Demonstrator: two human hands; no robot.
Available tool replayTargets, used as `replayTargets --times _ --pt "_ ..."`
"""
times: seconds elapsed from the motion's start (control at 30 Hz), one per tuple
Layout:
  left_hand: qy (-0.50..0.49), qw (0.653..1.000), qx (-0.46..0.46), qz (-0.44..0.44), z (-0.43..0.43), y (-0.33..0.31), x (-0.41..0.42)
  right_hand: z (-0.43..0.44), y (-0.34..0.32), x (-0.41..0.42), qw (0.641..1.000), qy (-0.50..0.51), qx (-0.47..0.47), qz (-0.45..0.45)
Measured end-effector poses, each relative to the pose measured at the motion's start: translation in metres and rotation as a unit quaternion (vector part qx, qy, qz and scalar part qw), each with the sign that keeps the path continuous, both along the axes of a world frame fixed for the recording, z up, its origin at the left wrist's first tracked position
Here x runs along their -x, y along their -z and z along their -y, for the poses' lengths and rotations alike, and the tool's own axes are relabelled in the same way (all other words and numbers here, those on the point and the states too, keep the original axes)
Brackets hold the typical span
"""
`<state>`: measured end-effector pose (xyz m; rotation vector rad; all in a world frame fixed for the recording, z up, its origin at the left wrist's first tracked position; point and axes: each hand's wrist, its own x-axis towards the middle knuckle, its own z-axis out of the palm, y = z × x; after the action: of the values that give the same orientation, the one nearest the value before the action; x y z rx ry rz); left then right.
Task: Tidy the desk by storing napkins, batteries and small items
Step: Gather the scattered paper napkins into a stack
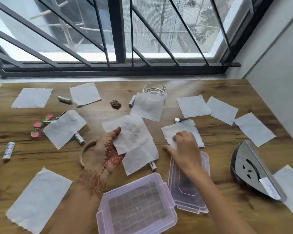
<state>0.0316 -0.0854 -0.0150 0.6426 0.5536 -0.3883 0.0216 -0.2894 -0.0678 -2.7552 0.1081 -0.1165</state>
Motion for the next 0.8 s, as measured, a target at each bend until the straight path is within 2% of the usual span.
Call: replayTargets --times 0.2,0.3,0.4,0.5,0.6,0.7,0.8 --pt "0.002 1.0 0.011 0.009 0.006 -0.001 0.003 -0.005 0.006 -0.005 0.998 0.045 -0.02 0.04" --pt "0.007 1.0 0.01 0.002 0.007 -0.002 0.006 -0.001 -0.004 -0.01 0.98 0.104 -0.163 0.036" --pt "0.01 1.0 0.007 0.001 0.012 -0.004 0.009 -0.002 -0.025 -0.009 0.928 0.155 -0.335 0.05" --pt "0.017 1.0 0.01 0.009 0.02 -0.006 0.011 -0.015 -0.052 -0.002 0.896 0.138 -0.411 0.097" --pt "0.024 0.999 0.014 0.017 0.028 -0.005 0.011 -0.035 -0.073 0.008 0.904 0.071 -0.398 0.139" --pt "0.042 0.998 0.044 0.035 0.038 -0.01 0.012 -0.056 -0.077 0.016 0.931 -0.001 -0.32 0.175" --pt "0.028 0.993 0.096 0.066 0.046 -0.016 0.011 -0.071 -0.066 0.02 0.956 -0.055 -0.229 0.174"
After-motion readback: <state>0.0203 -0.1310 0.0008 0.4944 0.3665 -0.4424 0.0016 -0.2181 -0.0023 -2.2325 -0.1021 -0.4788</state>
